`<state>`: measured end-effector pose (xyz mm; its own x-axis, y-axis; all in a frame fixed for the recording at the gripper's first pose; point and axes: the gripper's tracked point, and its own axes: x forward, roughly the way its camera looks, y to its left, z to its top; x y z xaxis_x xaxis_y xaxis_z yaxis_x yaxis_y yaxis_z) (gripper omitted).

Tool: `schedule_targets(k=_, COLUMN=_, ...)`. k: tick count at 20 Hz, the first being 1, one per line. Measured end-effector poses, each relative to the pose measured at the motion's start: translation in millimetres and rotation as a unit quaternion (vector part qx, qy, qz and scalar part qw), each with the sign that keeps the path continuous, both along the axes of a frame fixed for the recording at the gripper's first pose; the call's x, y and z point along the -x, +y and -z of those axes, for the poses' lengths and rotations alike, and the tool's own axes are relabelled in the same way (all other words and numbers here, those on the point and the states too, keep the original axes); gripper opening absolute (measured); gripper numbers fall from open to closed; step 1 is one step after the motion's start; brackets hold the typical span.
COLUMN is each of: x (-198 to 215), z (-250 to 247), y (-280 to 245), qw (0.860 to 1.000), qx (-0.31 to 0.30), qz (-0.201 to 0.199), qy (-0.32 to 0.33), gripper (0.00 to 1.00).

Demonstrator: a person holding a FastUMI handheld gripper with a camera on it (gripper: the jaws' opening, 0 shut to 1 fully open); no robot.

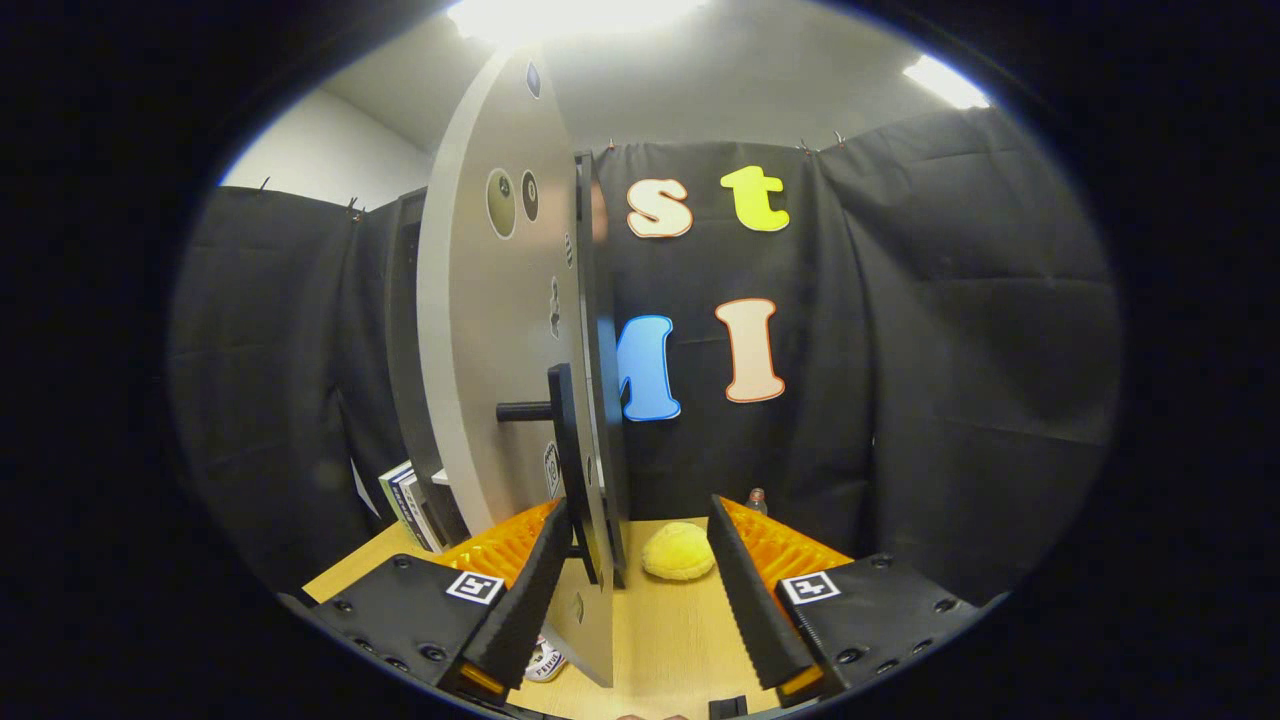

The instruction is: Open the shoe cabinet door, grab the shoes and put them into the shoe cabinet, then close the shoe cabinet door.

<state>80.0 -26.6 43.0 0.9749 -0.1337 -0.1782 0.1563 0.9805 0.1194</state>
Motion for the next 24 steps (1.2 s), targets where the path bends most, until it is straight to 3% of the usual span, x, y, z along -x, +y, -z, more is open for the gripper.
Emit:
schedule_targets(k=5, x=26, z=-3, y=-12, qw=0.999, qx=0.021, qz=0.047, qy=0.004, gripper=0.9)
schedule_targets(k=10, x=48, z=-2, y=-2, qw=0.998, qx=0.025, qz=0.062, qy=-0.002, gripper=0.95)
schedule_targets(k=14, x=55, z=12, y=27, qw=0.999, qx=0.026, qz=0.033, qy=0.014, gripper=0.96)
schedule_targets(k=17, x=57, z=28, y=68, qw=0.999, qx=-0.011, qz=-0.01, qy=0.039, gripper=0.96)
schedule_targets(k=24, x=30, z=43, y=127, qw=0.994, qx=-0.039, qz=-0.08, qy=0.057, gripper=0.97)
